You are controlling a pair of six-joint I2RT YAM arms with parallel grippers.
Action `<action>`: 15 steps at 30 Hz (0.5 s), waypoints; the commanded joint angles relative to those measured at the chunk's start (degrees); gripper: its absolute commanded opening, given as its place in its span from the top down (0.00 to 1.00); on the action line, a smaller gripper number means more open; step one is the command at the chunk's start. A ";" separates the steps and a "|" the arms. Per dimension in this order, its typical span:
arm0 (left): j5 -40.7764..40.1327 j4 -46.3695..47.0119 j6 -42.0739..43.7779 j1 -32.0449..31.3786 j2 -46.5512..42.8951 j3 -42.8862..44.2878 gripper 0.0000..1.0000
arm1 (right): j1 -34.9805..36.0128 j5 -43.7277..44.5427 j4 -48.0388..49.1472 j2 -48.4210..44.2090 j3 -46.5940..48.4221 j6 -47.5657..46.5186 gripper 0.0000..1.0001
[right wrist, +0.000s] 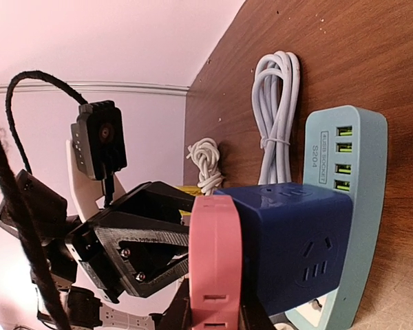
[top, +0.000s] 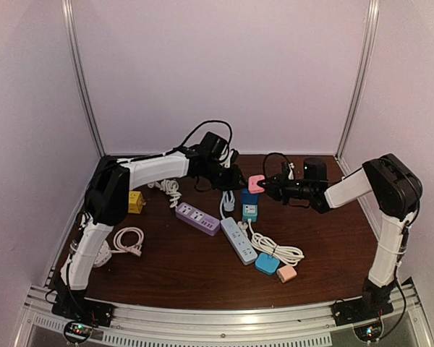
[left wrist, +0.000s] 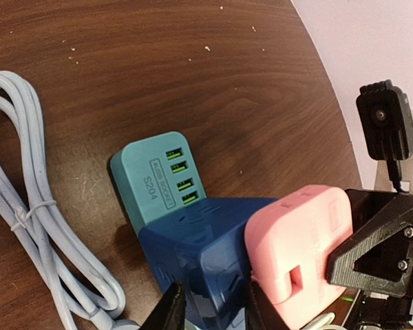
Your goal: Pull the plug off the socket
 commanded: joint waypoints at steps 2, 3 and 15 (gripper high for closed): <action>-4.83 -6.82 2.29 -1.10 2.98 -0.01 0.70 | -0.32 -3.17 11.76 1.33 -1.63 7.89 1.00; -5.12 -7.12 2.36 -1.30 3.18 0.07 0.70 | -0.28 -3.21 13.30 1.51 -1.72 9.29 1.00; -6.10 -9.24 2.19 -1.62 4.22 0.27 0.70 | -0.32 -4.15 22.85 1.86 -0.90 13.68 1.00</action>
